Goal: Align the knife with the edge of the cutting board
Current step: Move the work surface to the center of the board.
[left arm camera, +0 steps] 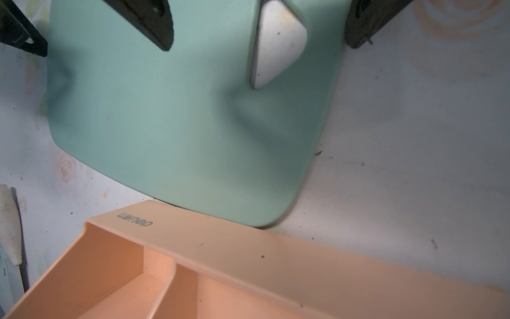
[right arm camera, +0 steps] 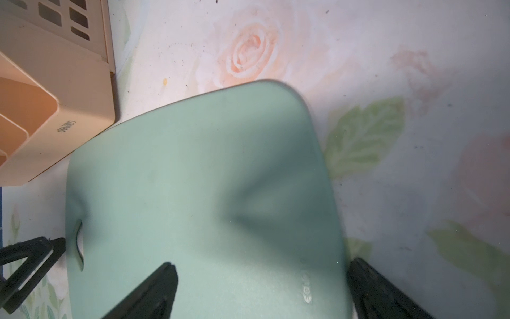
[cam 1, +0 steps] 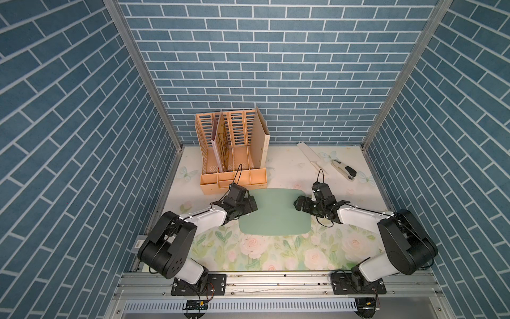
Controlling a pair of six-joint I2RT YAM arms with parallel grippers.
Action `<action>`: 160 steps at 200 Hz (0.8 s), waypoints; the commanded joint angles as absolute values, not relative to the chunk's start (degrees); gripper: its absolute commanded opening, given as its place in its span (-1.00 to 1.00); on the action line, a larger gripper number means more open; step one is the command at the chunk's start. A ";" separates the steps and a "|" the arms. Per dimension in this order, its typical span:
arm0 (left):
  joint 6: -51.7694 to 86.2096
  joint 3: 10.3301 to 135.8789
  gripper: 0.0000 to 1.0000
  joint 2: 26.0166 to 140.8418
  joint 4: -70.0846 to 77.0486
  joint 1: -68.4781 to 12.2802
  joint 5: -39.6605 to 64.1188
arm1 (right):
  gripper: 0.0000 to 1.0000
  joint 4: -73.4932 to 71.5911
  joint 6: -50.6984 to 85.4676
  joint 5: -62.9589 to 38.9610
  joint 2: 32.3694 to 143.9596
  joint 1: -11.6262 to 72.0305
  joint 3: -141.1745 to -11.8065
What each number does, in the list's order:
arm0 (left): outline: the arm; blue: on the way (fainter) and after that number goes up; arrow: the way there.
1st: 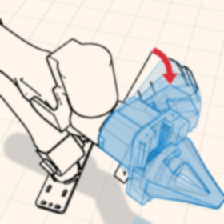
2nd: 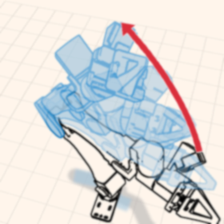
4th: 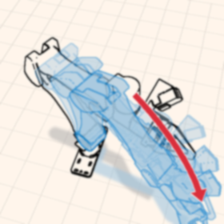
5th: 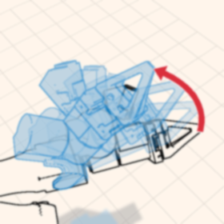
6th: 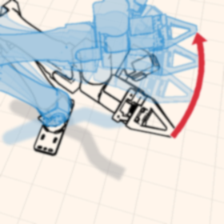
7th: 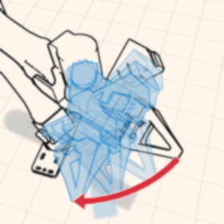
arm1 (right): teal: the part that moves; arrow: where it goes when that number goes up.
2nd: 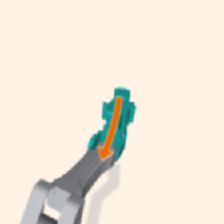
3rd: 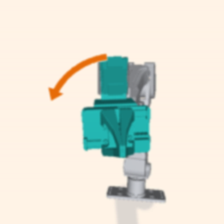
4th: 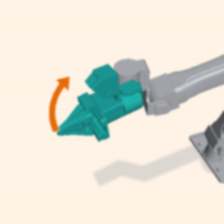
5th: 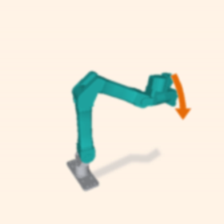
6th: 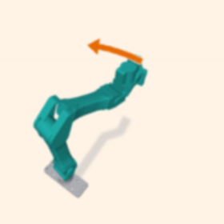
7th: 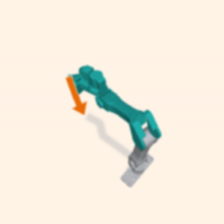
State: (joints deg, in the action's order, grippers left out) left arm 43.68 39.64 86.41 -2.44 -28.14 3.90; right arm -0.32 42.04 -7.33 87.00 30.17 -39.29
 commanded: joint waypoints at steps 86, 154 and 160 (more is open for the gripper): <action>35.36 44.12 0.99 69.27 -21.04 -19.86 1.18 | 0.95 18.89 26.77 -6.45 101.44 11.83 -68.10; 30.49 43.17 0.99 60.22 -27.26 -19.69 -1.75 | 0.96 32.84 12.90 6.06 121.92 11.59 -95.49; 30.37 42.63 0.99 59.50 -27.00 -19.69 -1.55 | 0.96 33.28 12.08 6.66 123.43 11.57 -97.01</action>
